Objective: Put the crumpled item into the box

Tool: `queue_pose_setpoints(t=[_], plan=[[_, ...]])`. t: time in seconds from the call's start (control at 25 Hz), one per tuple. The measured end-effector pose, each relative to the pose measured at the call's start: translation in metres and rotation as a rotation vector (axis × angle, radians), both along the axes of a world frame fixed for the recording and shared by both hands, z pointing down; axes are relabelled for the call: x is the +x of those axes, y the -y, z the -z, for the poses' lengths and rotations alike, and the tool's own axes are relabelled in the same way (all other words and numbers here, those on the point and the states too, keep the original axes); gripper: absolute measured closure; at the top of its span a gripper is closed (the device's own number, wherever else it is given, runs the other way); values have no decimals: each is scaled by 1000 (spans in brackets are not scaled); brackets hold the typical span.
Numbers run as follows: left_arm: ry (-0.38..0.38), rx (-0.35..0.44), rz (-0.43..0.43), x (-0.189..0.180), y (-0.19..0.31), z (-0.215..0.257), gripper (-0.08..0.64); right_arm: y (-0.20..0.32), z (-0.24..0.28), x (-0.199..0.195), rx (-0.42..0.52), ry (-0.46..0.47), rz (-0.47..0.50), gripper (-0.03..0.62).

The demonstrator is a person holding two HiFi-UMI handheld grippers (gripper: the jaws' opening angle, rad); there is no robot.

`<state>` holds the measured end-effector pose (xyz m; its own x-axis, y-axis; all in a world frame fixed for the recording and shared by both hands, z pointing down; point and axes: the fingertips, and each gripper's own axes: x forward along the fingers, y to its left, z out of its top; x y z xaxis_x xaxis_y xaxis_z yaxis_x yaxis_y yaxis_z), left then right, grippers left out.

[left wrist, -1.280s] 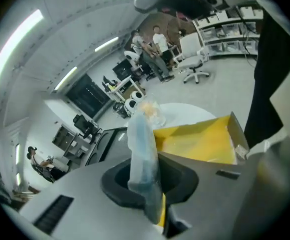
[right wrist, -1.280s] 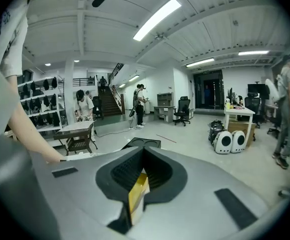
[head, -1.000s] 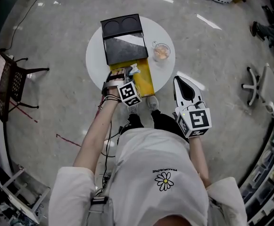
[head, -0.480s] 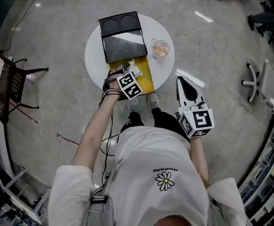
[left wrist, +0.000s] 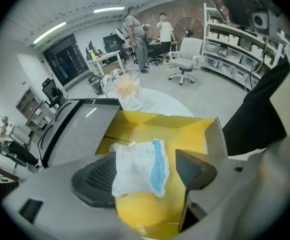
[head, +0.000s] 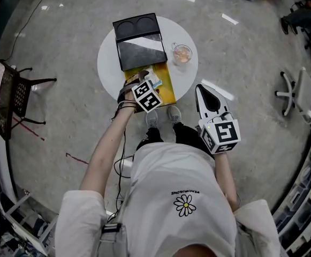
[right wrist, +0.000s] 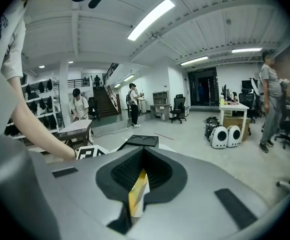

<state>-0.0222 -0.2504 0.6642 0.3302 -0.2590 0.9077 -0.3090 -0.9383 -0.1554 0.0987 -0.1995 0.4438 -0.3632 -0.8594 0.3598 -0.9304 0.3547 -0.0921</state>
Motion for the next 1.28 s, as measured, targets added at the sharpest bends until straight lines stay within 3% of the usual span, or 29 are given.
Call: queue_pose_setpoints(t=[0.16,0.32,0.48,0.68,0.96,1.12,1.28], plan=[[-71,67,52,7,16,34,202,5,3,-7,15,-29,35,589],[-206,197,132,17,50,108,214,18,12,-16,51,-34,62,589],[-339,355,222,15,74,192,399,30,28,-26,97,-24,84,589],[-508,488,362,-3,78,270,542,44,44,-36,145,-25,112,589],[-839,530,632,-40,44,308,558,56,49,-48,151,-16,127,589],[-881,576,767,-62,24,293,558,56,47,-54,156,-11,138,589],[-866,644,797,-70,11,289,558,56,45,-58,157,-14,136,589]])
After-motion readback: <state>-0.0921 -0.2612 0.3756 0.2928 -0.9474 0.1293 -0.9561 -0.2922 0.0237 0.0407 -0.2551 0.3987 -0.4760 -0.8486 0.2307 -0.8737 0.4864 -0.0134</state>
